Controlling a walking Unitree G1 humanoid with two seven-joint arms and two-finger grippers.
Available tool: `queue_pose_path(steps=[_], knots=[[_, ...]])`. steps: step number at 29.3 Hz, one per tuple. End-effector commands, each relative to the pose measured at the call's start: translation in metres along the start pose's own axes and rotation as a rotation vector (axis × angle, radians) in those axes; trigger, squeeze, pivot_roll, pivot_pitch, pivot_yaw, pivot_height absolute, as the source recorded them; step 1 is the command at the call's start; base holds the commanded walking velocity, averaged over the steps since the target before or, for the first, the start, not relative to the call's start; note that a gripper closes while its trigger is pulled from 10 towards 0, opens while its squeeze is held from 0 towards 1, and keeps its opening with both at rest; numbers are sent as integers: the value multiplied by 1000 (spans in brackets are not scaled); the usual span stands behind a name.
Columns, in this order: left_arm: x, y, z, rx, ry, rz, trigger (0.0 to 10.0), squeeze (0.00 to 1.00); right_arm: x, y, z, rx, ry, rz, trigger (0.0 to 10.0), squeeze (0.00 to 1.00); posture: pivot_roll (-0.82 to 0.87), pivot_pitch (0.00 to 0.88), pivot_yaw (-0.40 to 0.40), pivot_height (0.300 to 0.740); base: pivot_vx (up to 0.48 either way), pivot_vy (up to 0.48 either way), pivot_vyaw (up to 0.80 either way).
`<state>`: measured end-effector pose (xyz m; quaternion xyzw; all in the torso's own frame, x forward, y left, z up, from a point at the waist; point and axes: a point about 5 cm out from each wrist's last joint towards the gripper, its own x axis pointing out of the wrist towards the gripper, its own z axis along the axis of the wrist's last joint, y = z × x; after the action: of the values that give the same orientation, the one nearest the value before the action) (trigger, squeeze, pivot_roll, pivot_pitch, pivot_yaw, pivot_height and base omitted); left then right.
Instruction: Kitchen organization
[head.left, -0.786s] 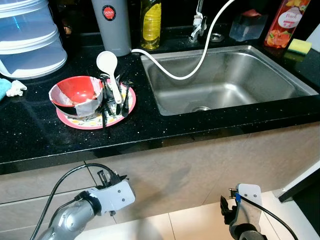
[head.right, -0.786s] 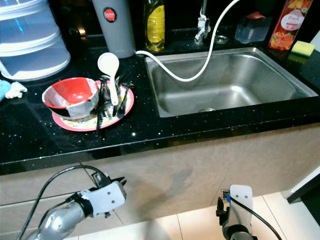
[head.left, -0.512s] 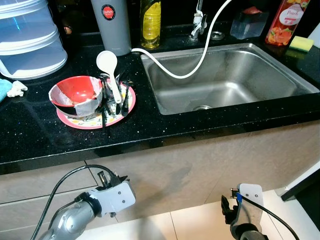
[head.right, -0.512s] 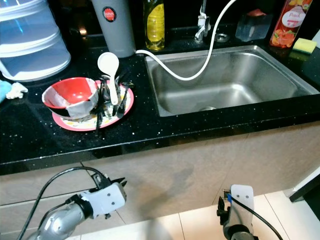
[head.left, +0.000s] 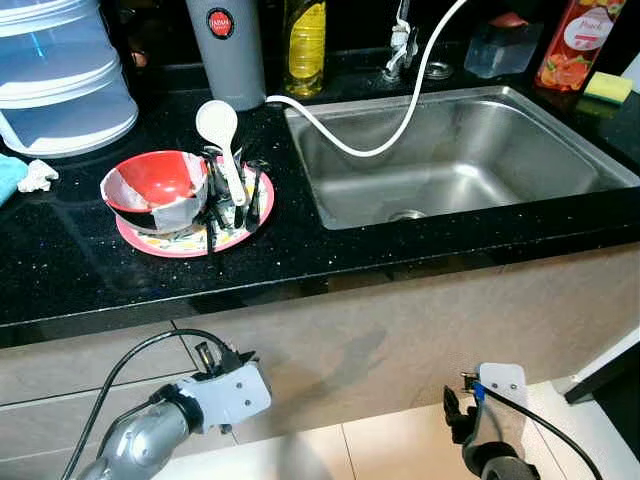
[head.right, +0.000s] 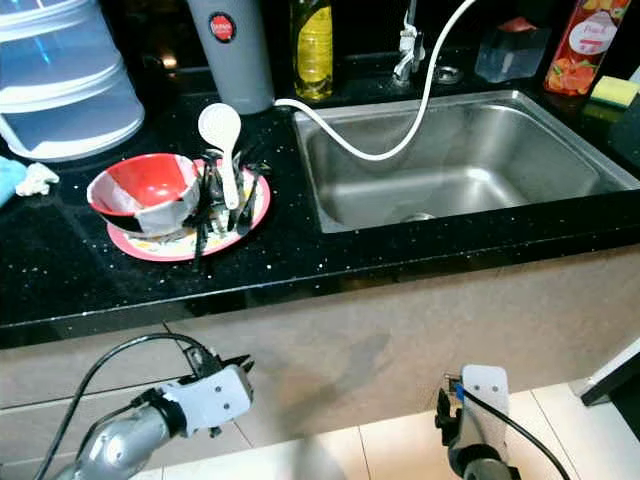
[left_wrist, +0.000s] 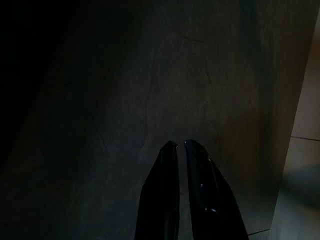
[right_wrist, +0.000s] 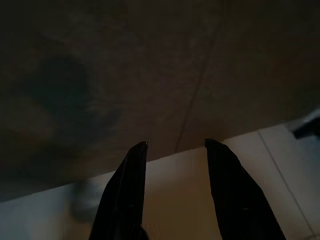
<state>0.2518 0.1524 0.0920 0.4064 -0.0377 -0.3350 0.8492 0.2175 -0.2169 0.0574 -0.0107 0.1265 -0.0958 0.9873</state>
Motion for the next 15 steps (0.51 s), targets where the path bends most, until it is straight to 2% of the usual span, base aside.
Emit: queue_pose_path(steps=[1,10,15], knots=[[1,-4,-1,4,14,-18,10000,0,-3,-1,-5,-2,24,-13,10000,0,-210,189,15,740,0,0,0],[5,1,-3,4,19,-16,10000,0,5,5,0,10,14,-2,10000,0,-160,183,9,740,0,0,0],[3,0,-2,5,16,-16,10000,0,3,4,-1,9,18,4,10000,0,-166,191,9,740,0,0,0]])
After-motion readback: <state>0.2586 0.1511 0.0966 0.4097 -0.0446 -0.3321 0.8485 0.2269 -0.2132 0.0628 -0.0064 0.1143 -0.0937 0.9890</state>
